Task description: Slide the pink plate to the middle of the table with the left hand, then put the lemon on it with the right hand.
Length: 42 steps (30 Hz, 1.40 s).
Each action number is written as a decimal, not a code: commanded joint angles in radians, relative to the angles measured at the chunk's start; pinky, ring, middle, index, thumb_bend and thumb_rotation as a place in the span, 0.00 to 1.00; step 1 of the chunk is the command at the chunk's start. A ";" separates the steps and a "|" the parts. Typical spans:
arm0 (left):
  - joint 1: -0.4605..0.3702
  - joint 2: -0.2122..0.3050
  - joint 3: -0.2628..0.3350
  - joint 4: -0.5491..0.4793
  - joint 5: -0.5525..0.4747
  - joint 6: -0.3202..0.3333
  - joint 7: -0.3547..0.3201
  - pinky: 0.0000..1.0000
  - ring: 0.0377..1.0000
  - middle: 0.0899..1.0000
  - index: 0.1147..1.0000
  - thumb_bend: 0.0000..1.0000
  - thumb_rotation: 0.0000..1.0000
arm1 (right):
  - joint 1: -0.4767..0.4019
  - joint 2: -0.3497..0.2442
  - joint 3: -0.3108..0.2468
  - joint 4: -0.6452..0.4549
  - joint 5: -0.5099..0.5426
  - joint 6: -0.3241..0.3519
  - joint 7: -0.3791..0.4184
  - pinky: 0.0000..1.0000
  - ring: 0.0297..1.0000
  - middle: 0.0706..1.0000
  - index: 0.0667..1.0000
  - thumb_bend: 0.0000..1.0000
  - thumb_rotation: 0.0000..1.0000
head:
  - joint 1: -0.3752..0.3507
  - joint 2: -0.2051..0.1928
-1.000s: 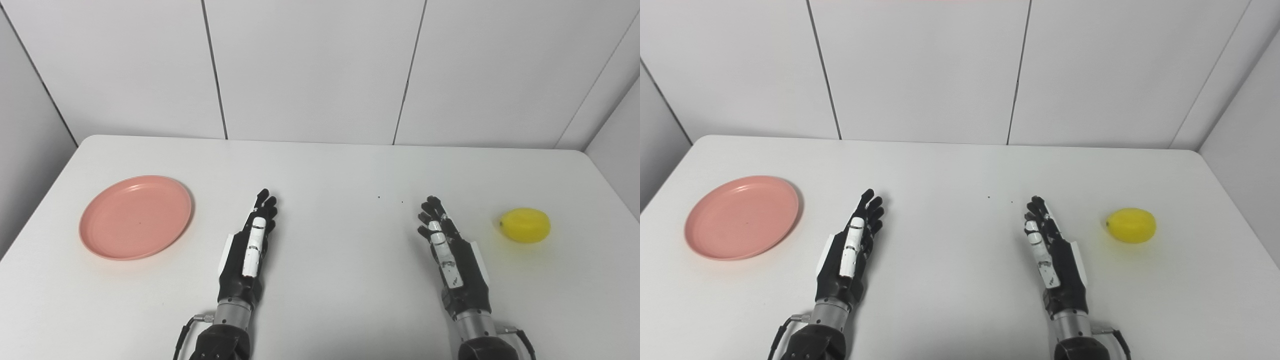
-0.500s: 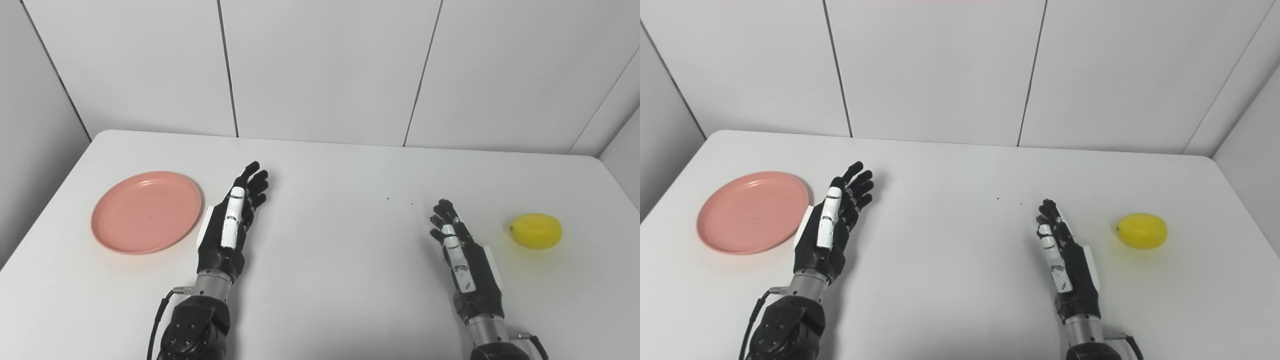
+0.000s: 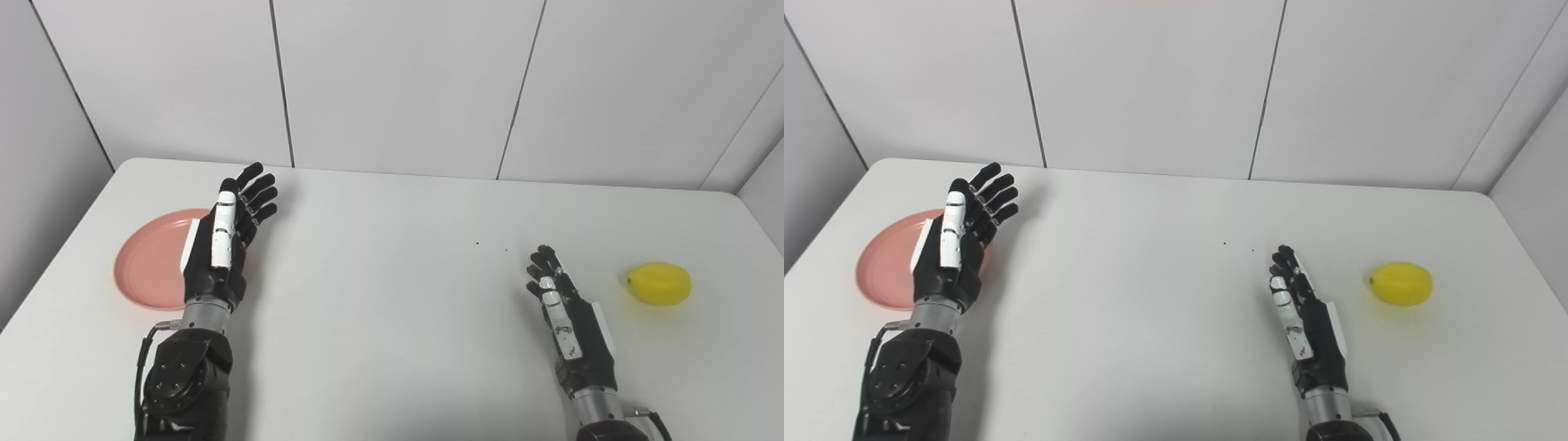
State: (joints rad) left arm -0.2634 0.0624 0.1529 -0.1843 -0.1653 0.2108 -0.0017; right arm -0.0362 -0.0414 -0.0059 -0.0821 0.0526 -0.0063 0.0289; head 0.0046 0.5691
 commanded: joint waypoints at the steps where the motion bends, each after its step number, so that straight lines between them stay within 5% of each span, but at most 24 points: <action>1: -0.053 0.030 0.031 -0.002 0.002 -0.055 0.017 0.80 0.81 0.79 0.77 0.57 1.00 | -0.024 -0.001 -0.002 -0.014 0.004 -0.072 0.008 0.92 0.92 0.92 0.92 0.52 0.83 | 0.001 0.001; 13: -0.112 0.127 0.158 0.136 -0.034 -0.175 0.043 0.77 0.79 0.78 0.75 0.58 1.00 | -0.034 0.015 0.012 -0.006 -0.022 -0.082 -0.004 0.90 0.92 0.91 0.92 0.52 0.86 | -0.006 0.002; 20: -0.136 0.204 0.185 0.211 0.049 -0.263 0.085 0.84 0.81 0.78 0.75 0.57 1.00 | -0.039 0.025 0.010 -0.008 -0.011 -0.080 0.001 0.91 0.91 0.91 0.91 0.55 0.85 | -0.009 0.002; 42: -0.122 0.287 0.225 0.401 0.117 -0.310 0.147 0.79 0.78 0.75 0.72 0.59 1.00 | -0.028 0.007 0.000 -0.012 0.006 -0.074 0.005 0.91 0.92 0.92 0.92 0.51 0.83 | -0.013 -0.005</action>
State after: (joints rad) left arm -0.3616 0.3138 0.3720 0.2269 -0.0551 -0.0560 0.1300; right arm -0.0465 -0.0355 -0.0035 -0.0729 0.0562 -0.0286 0.0286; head -0.0092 0.5630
